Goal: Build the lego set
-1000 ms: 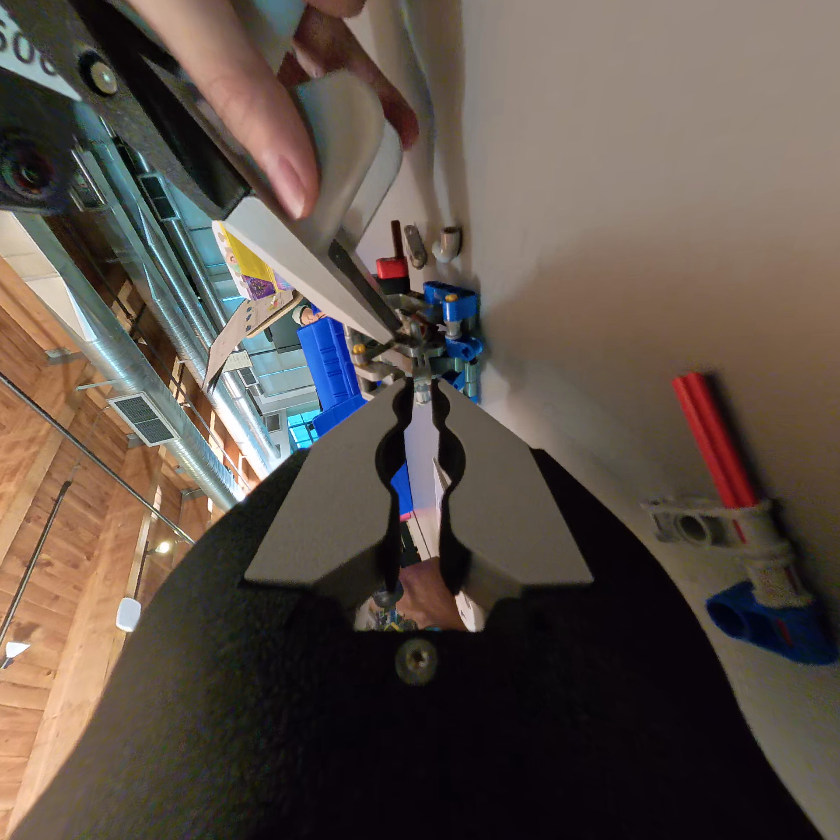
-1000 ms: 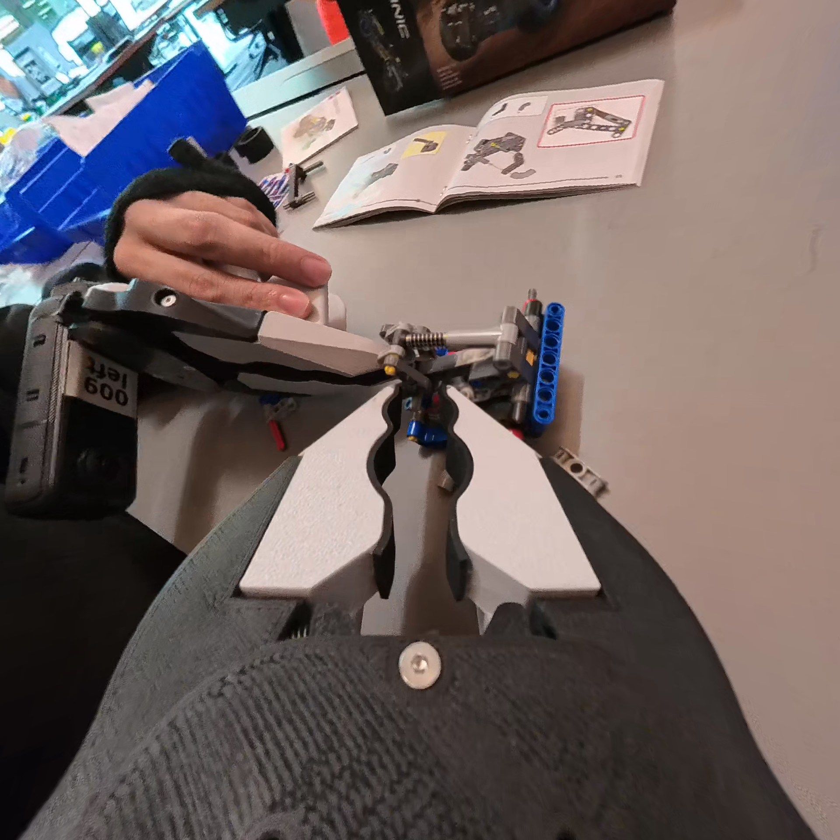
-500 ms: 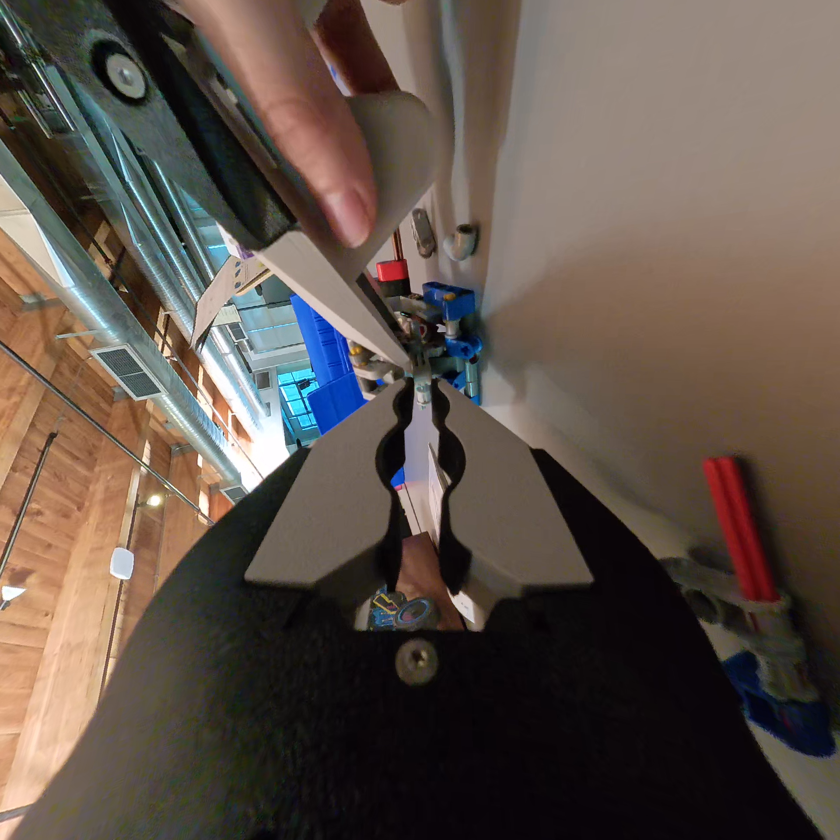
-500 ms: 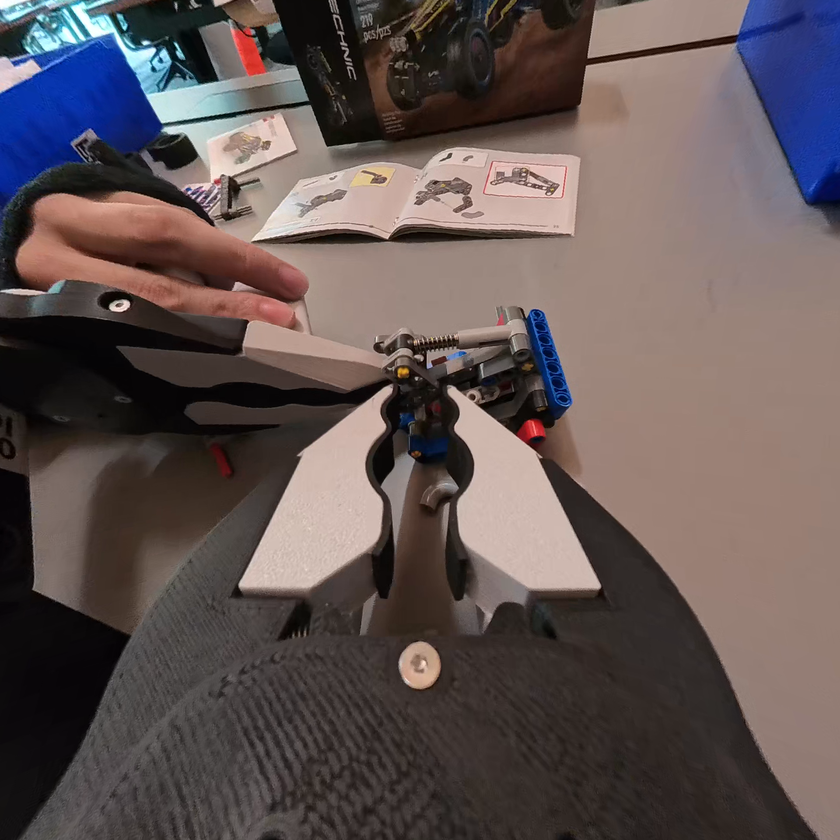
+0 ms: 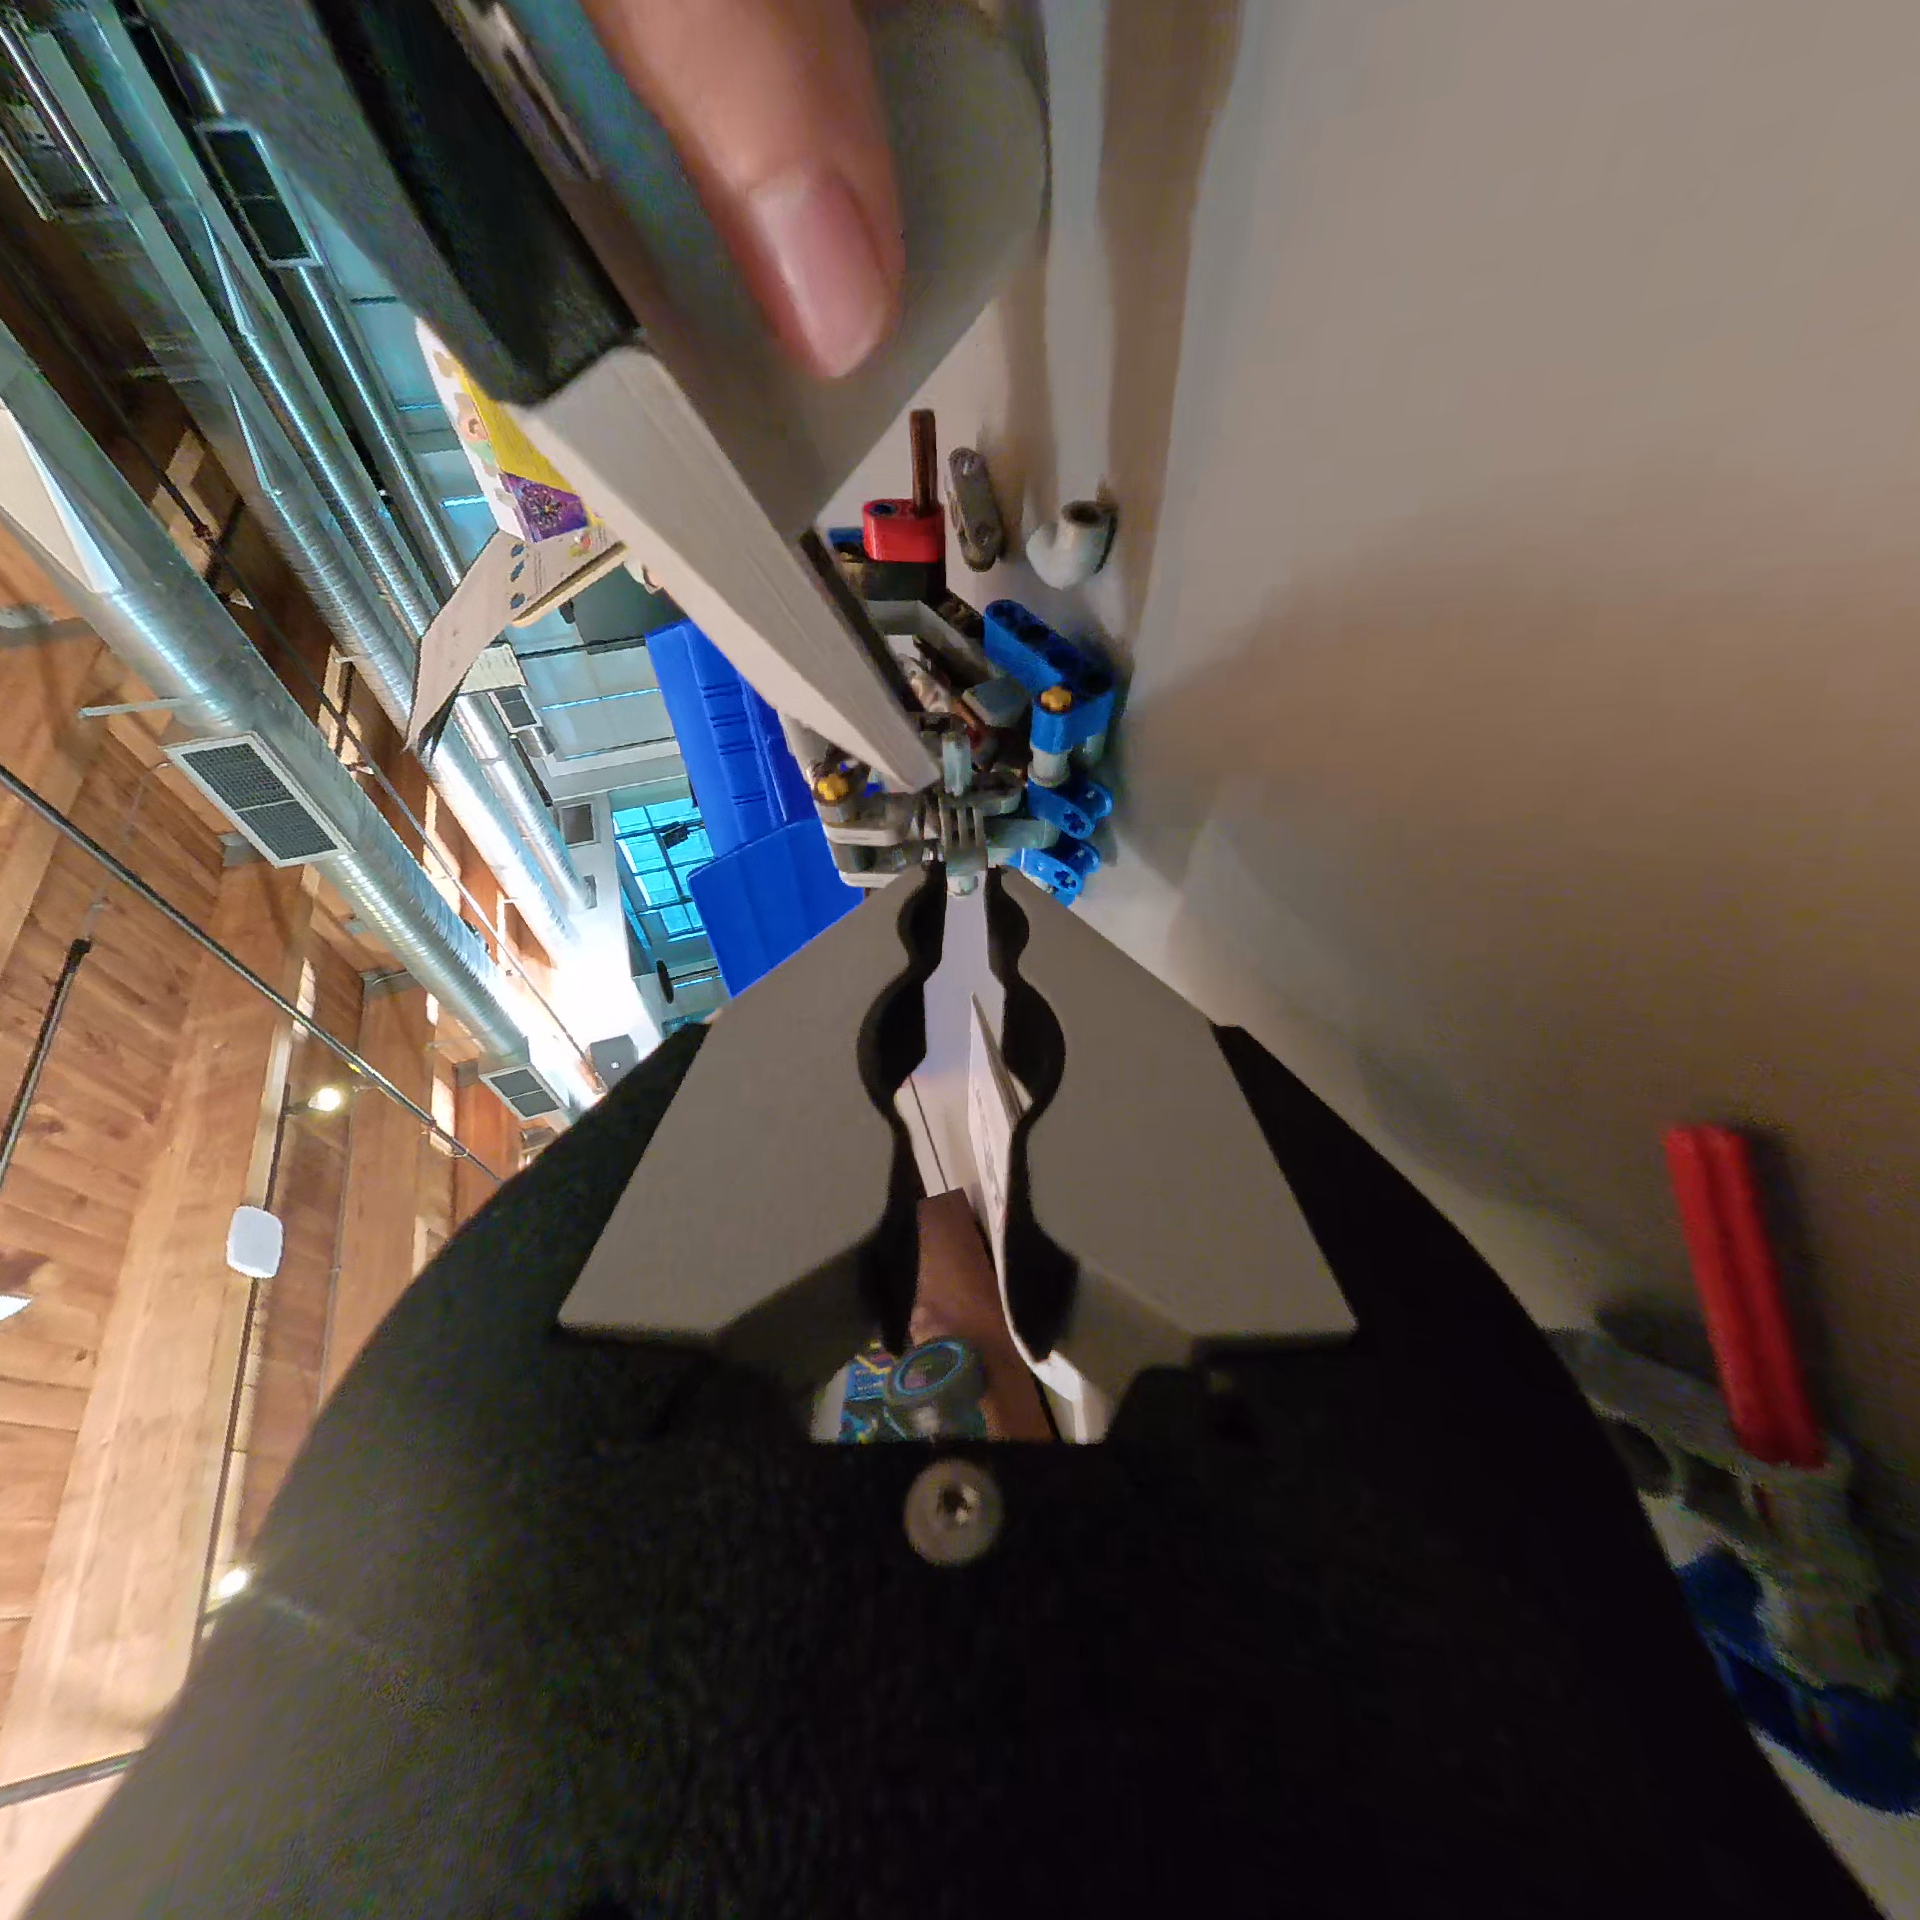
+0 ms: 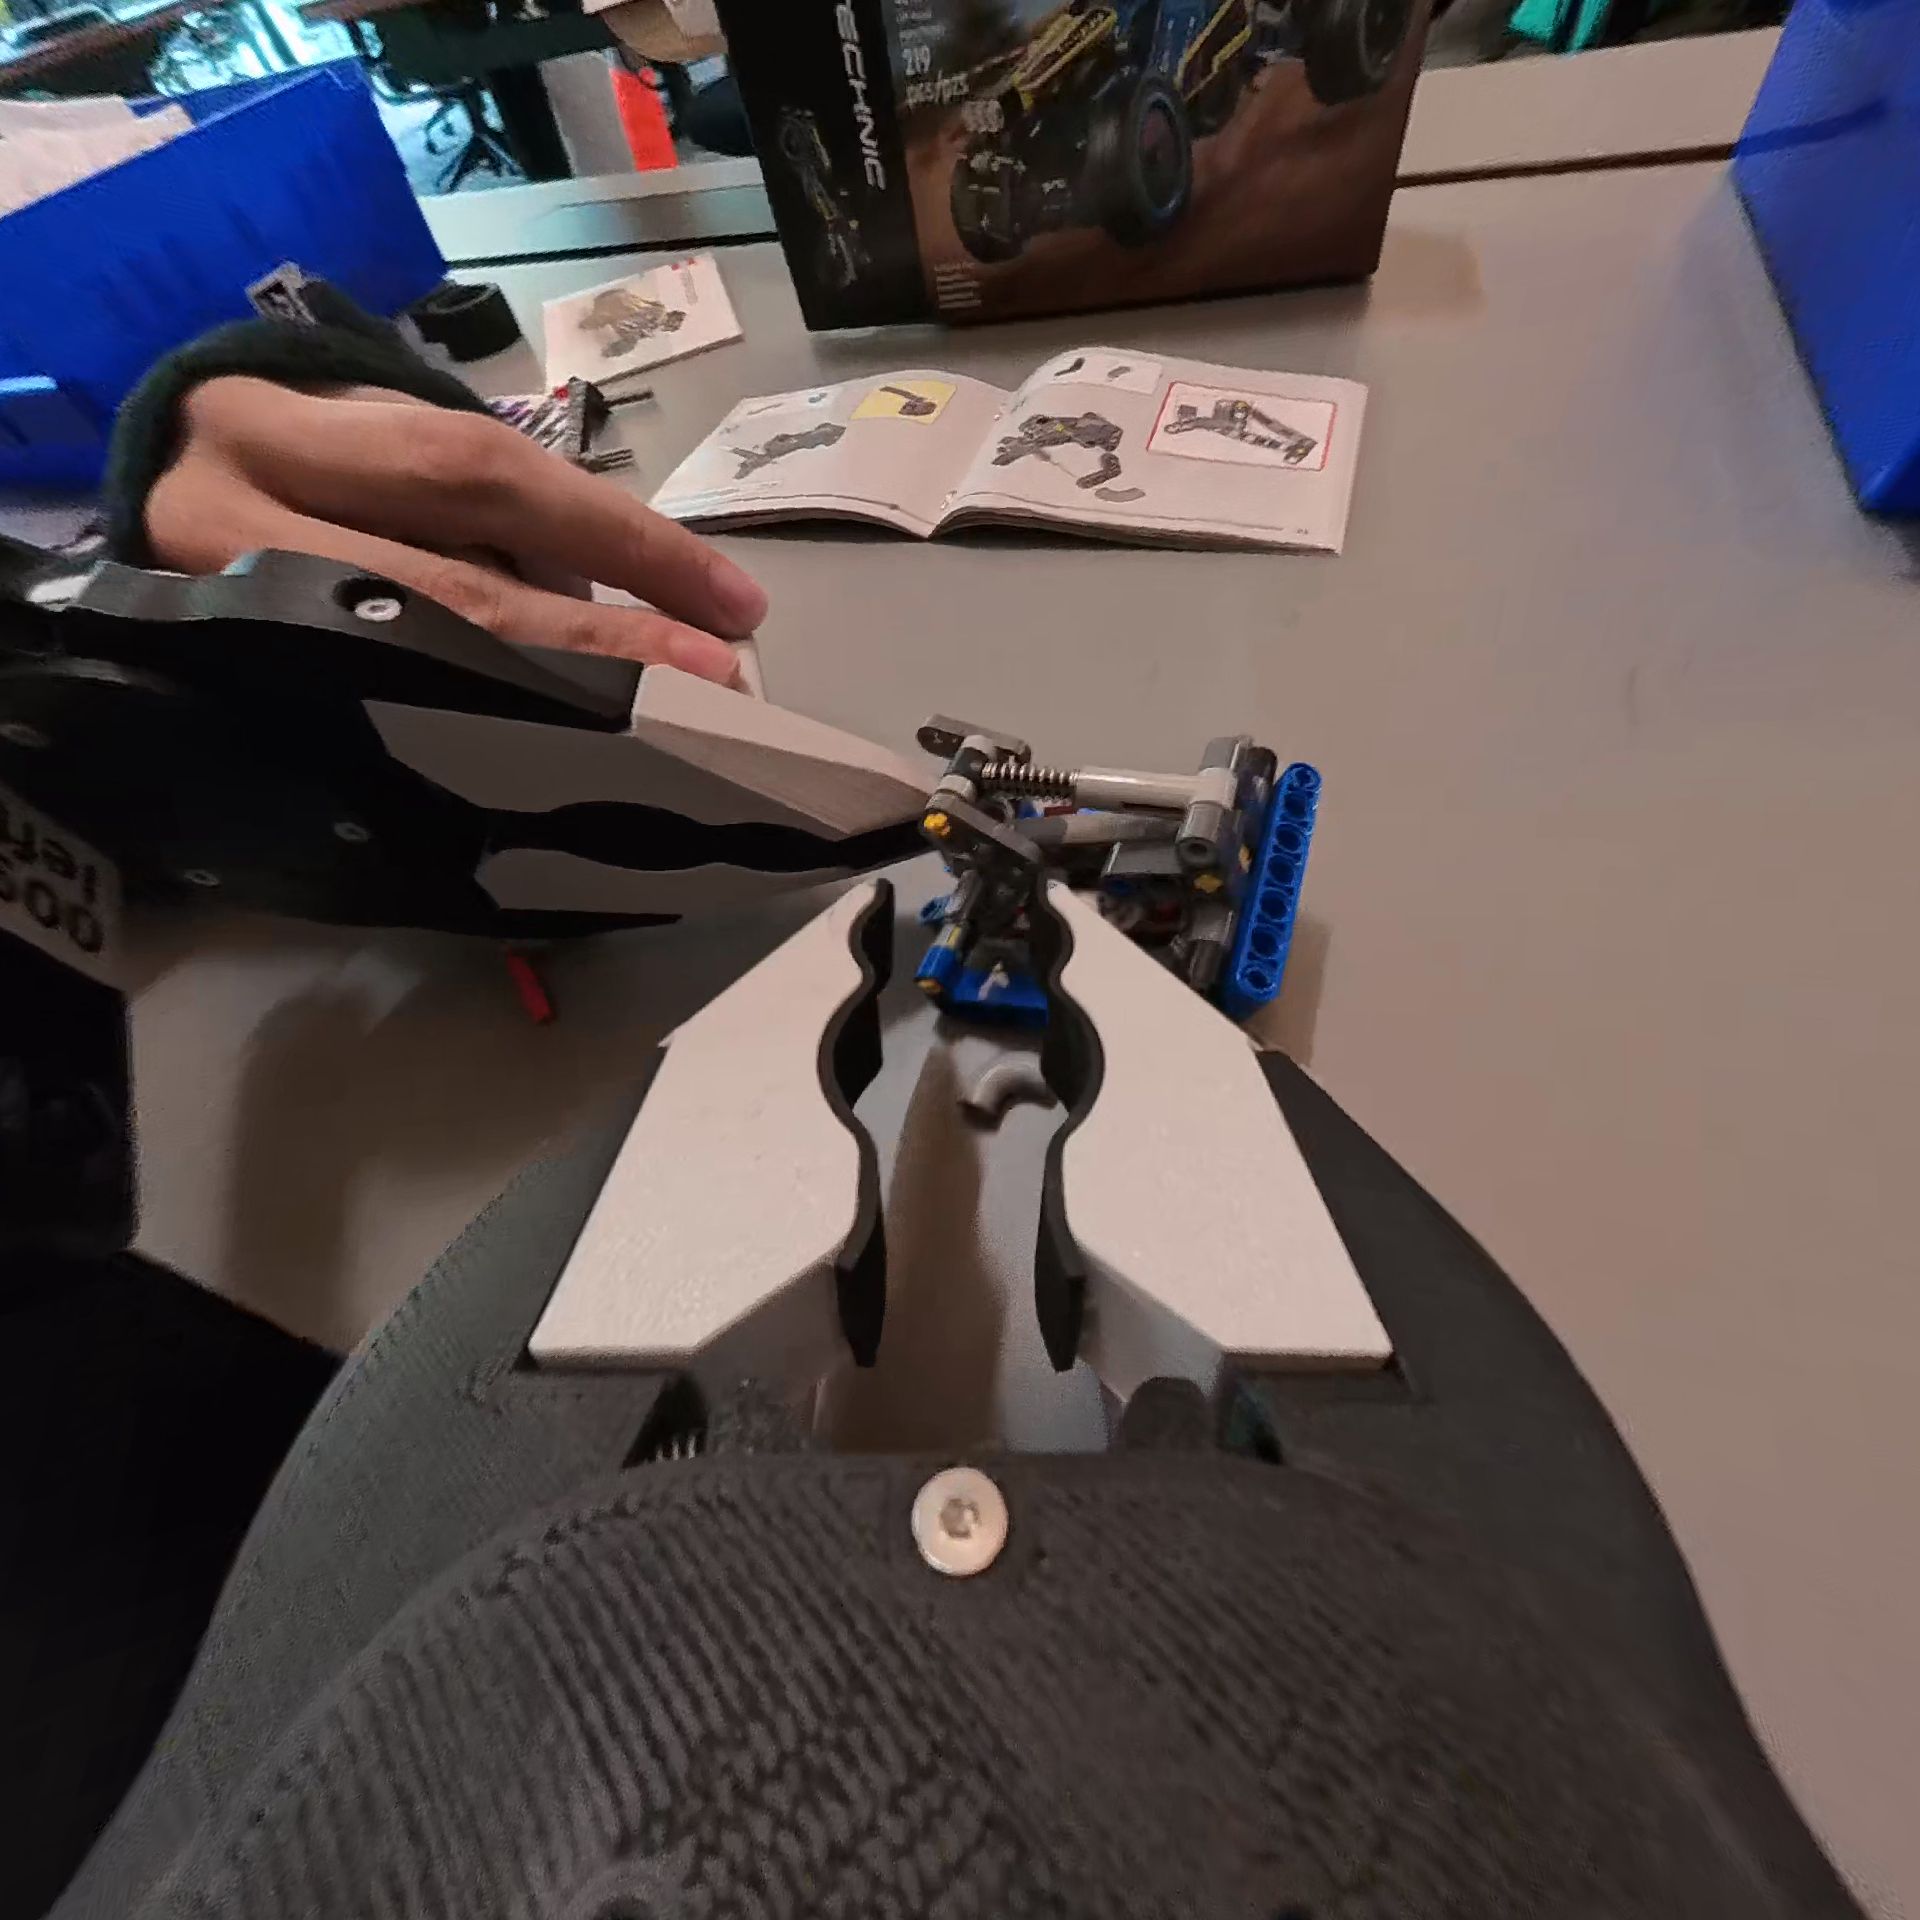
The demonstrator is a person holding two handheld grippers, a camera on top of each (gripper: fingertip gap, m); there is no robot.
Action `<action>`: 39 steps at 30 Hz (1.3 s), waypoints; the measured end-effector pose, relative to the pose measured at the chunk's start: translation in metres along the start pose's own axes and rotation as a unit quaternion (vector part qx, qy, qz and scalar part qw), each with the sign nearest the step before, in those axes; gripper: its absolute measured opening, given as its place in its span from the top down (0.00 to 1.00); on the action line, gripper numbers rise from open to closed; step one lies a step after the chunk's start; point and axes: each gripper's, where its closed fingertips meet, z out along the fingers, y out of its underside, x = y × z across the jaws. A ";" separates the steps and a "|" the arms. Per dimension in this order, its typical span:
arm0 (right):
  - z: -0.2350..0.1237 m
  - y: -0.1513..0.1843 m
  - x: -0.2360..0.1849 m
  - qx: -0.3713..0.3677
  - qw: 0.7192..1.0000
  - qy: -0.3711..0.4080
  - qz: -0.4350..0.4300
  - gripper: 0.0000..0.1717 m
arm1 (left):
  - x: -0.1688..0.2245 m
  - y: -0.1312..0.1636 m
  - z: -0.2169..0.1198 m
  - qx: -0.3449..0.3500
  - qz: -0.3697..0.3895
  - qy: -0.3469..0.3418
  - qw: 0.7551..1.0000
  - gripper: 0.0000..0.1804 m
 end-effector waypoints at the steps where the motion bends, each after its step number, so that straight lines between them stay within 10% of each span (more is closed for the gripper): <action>1: -0.002 0.003 -0.001 -0.010 1.000 -0.005 0.003 0.88 | 0.000 0.000 0.000 0.000 -0.001 0.000 1.000 0.98; 28: 0.006 0.000 0.018 0.000 0.998 0.056 0.036 0.96 | -0.001 -0.001 0.002 -0.005 0.011 -0.013 1.000 0.98; 39: -0.005 0.002 0.012 -0.010 0.994 -0.039 0.104 0.97 | -0.001 -0.005 0.004 -0.011 -0.007 0.005 1.000 0.98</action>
